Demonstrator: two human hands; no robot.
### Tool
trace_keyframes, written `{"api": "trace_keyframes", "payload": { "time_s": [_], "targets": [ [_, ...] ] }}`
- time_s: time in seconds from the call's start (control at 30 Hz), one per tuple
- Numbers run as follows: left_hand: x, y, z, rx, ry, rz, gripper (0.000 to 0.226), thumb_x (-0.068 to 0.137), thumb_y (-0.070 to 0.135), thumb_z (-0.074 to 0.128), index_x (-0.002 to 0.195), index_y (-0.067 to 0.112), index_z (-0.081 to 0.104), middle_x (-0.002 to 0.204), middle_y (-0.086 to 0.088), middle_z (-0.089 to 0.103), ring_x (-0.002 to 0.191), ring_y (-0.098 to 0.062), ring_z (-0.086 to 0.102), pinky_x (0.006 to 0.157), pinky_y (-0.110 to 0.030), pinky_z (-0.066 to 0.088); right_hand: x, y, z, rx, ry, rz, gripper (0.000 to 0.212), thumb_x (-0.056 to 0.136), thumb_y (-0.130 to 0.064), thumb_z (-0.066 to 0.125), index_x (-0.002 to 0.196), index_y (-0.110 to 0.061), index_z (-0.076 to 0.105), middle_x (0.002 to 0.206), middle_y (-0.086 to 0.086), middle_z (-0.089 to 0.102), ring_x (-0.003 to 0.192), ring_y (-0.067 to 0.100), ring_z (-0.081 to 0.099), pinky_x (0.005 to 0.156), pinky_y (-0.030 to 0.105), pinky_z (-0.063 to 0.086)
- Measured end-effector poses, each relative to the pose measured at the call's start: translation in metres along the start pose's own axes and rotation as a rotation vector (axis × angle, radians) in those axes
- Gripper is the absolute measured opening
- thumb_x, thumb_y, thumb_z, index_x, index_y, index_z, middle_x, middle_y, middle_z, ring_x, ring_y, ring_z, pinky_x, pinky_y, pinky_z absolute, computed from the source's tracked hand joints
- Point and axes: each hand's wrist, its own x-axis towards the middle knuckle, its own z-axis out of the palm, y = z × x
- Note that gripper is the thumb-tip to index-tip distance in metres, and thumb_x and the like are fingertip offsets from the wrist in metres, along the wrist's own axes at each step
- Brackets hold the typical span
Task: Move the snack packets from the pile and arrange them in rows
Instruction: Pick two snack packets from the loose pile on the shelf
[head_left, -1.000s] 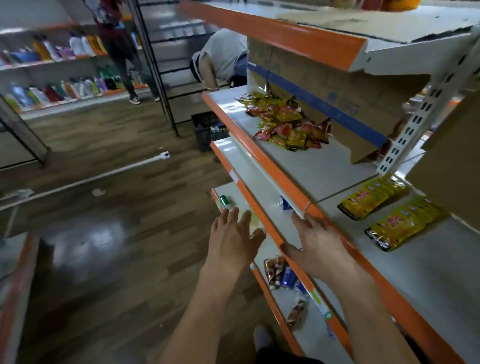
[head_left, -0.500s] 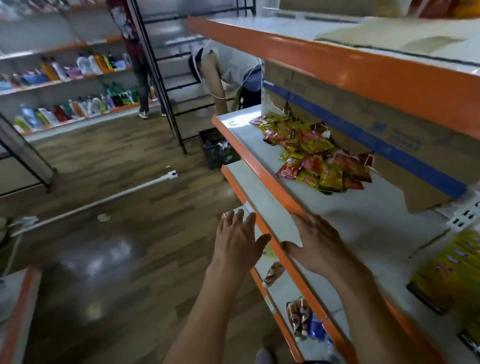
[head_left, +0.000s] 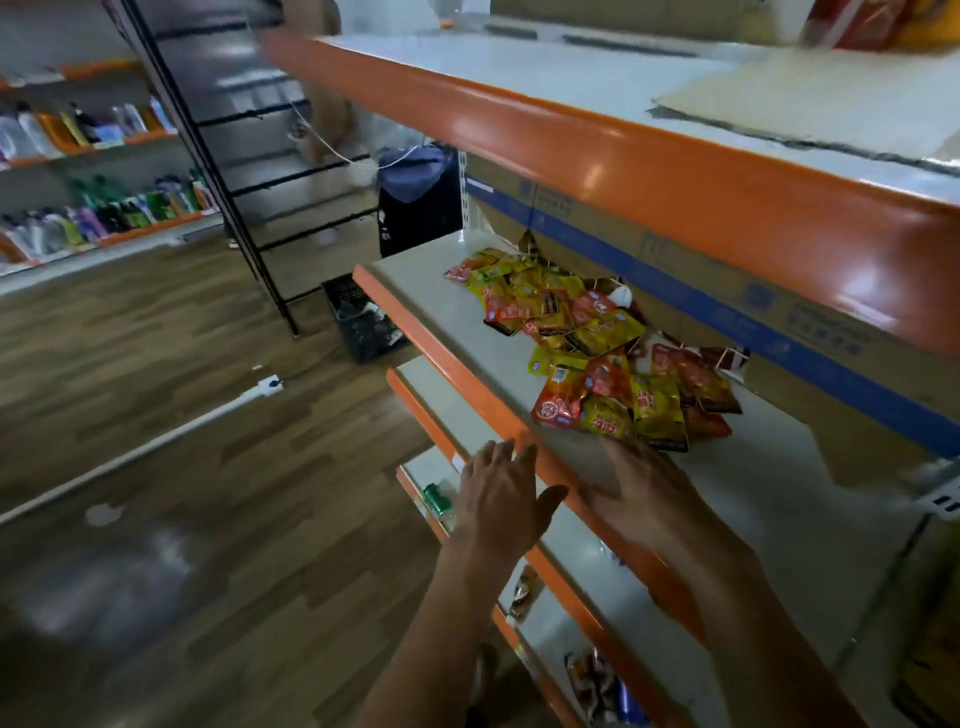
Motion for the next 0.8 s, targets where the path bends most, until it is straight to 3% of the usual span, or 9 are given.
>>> {"api": "trace_keyframes", "payload": {
  "time_s": [0.13, 0.2, 0.3, 0.4, 0.57, 0.67, 0.8],
  "targets": [
    [0.05, -0.011, 0.003, -0.044, -0.015, 0.088, 0.066, 0.091, 0.06, 0.045, 0.145, 0.021, 0.044, 0.141, -0.006, 0.053, 0.13, -0.029, 0.047, 0.109, -0.041, 0.039, 0.034, -0.003, -0.001, 0.063, 0.03, 0.107, 0.074, 0.095, -0.045, 0.057, 0.156, -0.022, 0.02, 0.16, 0.004, 0.026, 0.146, 0.025, 0.026, 0.114, 0.036, 0.027],
    [0.077, -0.014, 0.004, -0.053, -0.033, 0.124, 0.067, 0.089, 0.061, 0.042, 0.145, 0.025, 0.042, 0.142, -0.003, 0.051, 0.128, -0.028, 0.049, 0.105, -0.041, 0.042, 0.048, -0.005, 0.0, 0.08, 0.123, 0.126, 0.076, 0.092, -0.049, 0.06, 0.154, -0.022, 0.025, 0.157, 0.004, 0.031, 0.143, 0.026, 0.03, 0.111, 0.035, 0.029],
    [0.113, -0.015, 0.005, -0.073, -0.061, 0.133, 0.069, 0.092, 0.053, 0.056, 0.148, 0.018, 0.036, 0.141, -0.008, 0.046, 0.123, -0.031, 0.051, 0.1, -0.04, 0.045, 0.07, -0.008, 0.009, 0.081, 0.31, 0.171, 0.073, 0.09, -0.046, 0.062, 0.151, -0.019, 0.034, 0.151, 0.01, 0.041, 0.14, 0.032, 0.035, 0.112, 0.041, 0.028],
    [0.138, -0.015, 0.009, -0.033, -0.062, 0.171, 0.069, 0.09, 0.047, 0.064, 0.145, 0.014, 0.038, 0.138, -0.011, 0.045, 0.117, -0.031, 0.051, 0.094, -0.039, 0.046, 0.094, 0.0, 0.024, 0.06, 0.442, 0.248, 0.069, 0.079, -0.032, 0.055, 0.141, -0.003, 0.05, 0.133, 0.026, 0.057, 0.125, 0.045, 0.052, 0.106, 0.055, 0.037],
    [0.165, -0.013, 0.01, 0.006, -0.14, 0.171, 0.066, 0.092, 0.05, 0.055, 0.145, 0.017, 0.033, 0.142, -0.009, 0.039, 0.124, -0.031, 0.041, 0.1, -0.041, 0.039, 0.115, 0.005, 0.037, -0.019, 0.47, 0.347, 0.065, 0.063, -0.023, 0.068, 0.122, 0.004, 0.064, 0.112, 0.031, 0.066, 0.104, 0.051, 0.063, 0.088, 0.063, 0.048],
    [0.173, -0.008, 0.013, 0.005, -0.137, 0.135, 0.077, 0.087, 0.063, 0.055, 0.143, 0.016, 0.03, 0.14, -0.008, 0.038, 0.123, -0.03, 0.041, 0.098, -0.042, 0.038, 0.124, 0.012, 0.04, -0.076, 0.464, 0.381, 0.072, 0.059, -0.023, 0.087, 0.123, -0.001, 0.065, 0.117, 0.028, 0.065, 0.108, 0.049, 0.062, 0.09, 0.063, 0.049],
    [0.179, -0.004, 0.006, -0.021, -0.195, 0.137, 0.072, 0.091, 0.058, 0.054, 0.142, 0.012, 0.032, 0.144, -0.012, 0.036, 0.125, -0.032, 0.043, 0.1, -0.041, 0.038, 0.131, 0.011, 0.036, -0.044, 0.37, 0.485, 0.067, 0.088, -0.049, 0.059, 0.147, -0.022, 0.043, 0.145, 0.018, 0.042, 0.13, 0.045, 0.042, 0.106, 0.051, 0.038]
  ]
}}
